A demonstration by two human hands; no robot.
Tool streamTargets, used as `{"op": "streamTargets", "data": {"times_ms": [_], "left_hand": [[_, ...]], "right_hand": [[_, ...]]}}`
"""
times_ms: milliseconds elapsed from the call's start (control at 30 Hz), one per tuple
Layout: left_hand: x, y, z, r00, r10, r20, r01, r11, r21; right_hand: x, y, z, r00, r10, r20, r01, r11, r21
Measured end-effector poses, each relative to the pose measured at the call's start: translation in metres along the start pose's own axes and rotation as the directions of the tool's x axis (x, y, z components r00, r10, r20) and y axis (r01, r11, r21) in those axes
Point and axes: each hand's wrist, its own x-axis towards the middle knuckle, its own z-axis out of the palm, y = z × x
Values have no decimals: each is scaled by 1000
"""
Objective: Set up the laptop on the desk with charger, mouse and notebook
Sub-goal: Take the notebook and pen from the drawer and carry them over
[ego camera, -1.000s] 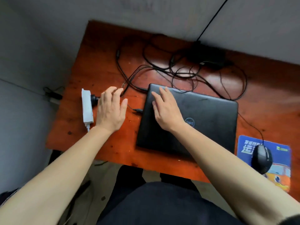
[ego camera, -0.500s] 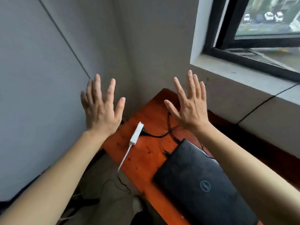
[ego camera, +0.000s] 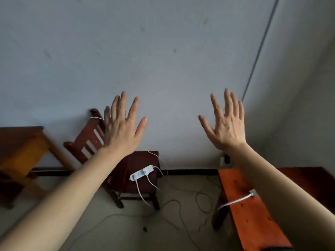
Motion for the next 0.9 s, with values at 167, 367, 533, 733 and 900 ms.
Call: {"op": "streamTargets", "data": {"times_ms": [167, 367, 533, 733, 900], "left_hand": [[-56, -205, -61, 989, -136, -55, 142, 981, 132], [-133, -417, -149, 928, -354, -115, 372, 886, 278], [-191, -531, -189, 845, -500, -188, 534, 788, 307], [-243, -631, -198, 718, -670, -189, 680, 615, 399], [-273, -748, -203, 652, -735, -185, 706, 499, 503]], "right_hand": [[47, -213, 64, 976, -218, 24, 214, 971, 107], [69, -474, 132, 883, -470, 19, 451, 857, 248], [60, -646, 172, 733, -676, 75, 632, 718, 293], [46, -792, 221, 607, -790, 80, 722, 591, 358], [50, -921, 279, 526, -847, 77, 750, 504, 428]]}}
